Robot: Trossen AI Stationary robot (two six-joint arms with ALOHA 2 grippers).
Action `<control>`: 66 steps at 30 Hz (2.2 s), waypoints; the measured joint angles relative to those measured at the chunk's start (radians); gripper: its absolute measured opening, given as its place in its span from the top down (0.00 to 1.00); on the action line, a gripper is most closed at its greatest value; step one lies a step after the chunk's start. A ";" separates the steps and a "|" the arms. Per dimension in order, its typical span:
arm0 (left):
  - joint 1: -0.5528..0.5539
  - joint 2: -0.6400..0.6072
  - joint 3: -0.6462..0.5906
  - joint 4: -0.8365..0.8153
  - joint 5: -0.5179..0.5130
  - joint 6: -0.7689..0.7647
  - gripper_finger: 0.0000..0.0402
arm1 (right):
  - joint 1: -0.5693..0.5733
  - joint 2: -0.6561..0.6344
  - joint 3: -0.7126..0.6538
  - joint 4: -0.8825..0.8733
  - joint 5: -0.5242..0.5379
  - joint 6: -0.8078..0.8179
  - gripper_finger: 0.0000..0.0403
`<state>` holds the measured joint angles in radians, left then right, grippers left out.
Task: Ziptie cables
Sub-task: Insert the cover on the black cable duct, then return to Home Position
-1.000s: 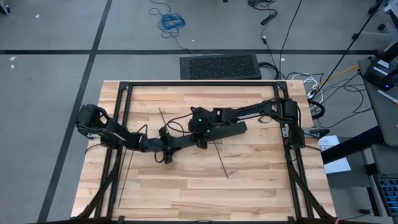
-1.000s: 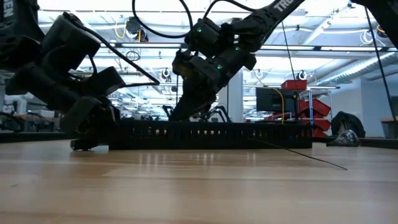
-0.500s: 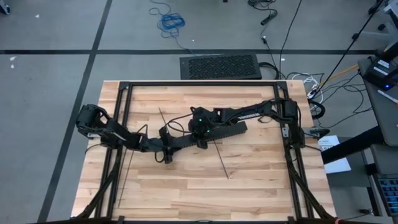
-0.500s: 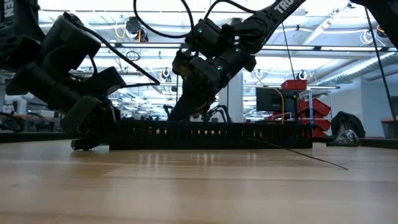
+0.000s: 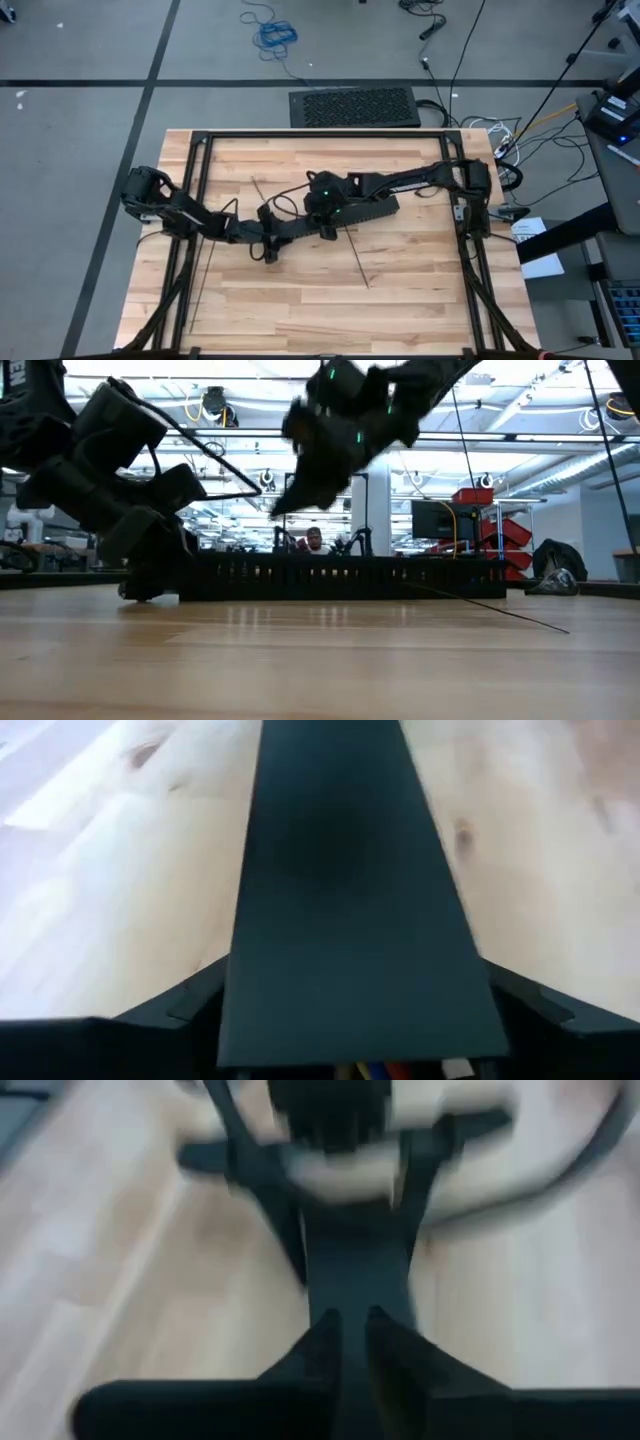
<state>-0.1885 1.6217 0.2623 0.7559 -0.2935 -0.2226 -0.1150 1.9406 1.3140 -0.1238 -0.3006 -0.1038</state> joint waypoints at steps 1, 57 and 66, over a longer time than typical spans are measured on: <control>-0.001 -0.008 0.006 -0.011 0.009 0.000 0.26 | 0.002 -0.018 0.003 0.002 -0.003 -0.008 0.87; -0.017 -1.343 -0.171 -0.659 -0.160 0.069 0.19 | 0.193 -1.597 -1.102 0.137 0.556 0.276 0.44; -0.017 -1.400 -0.254 -0.546 -0.156 0.067 0.19 | 0.194 -1.608 -1.286 0.388 0.529 0.259 0.44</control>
<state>-0.2051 0.2220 0.0082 0.2099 -0.4496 -0.1555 0.0788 0.3325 0.0282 0.2641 0.2283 0.1550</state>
